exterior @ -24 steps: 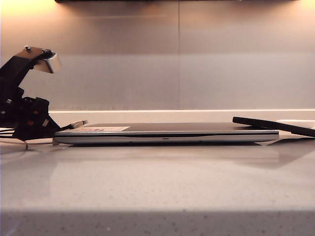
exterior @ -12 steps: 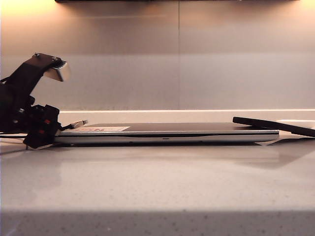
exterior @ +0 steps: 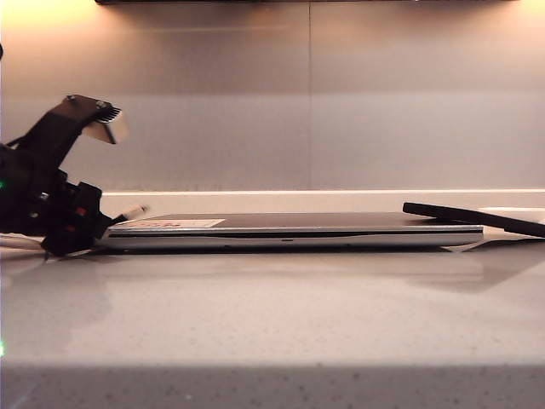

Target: Pick up the charging cable and the phone, plug the charging cable into the charging port on the phone, and finally place them back on the table.

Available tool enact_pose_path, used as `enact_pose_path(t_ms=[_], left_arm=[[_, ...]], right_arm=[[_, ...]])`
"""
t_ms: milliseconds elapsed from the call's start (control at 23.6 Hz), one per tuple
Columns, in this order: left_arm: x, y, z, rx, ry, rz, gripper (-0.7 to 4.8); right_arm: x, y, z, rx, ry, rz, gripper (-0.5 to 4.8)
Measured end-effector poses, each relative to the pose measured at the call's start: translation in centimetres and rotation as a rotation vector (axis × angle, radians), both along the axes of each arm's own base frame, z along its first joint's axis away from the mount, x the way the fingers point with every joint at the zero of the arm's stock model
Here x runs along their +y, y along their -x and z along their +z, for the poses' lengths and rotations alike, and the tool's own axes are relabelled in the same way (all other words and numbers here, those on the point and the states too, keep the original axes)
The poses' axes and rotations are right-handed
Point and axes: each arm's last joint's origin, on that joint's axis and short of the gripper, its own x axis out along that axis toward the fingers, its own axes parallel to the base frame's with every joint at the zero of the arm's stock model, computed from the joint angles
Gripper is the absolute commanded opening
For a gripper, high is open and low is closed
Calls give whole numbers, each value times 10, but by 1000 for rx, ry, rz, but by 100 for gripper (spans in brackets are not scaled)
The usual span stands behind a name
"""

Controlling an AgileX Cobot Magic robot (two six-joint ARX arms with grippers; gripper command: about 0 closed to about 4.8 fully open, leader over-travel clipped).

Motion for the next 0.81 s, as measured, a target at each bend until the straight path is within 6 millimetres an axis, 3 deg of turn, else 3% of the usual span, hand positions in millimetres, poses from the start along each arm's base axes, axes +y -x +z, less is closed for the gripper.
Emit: enact_pose_path(t_ms=[297,466,805], left_arm=[[-1,0,4,-17,4,-20,-6],[-5,-4,36,-115,51,-62,-6],[-6,-7,68,-74,70,-49,-6]], right_arm=[[0,0,0,1,1,0,-1],[0,0,0,1,1,0,-2],[0,0,0,1,1,0,-2]])
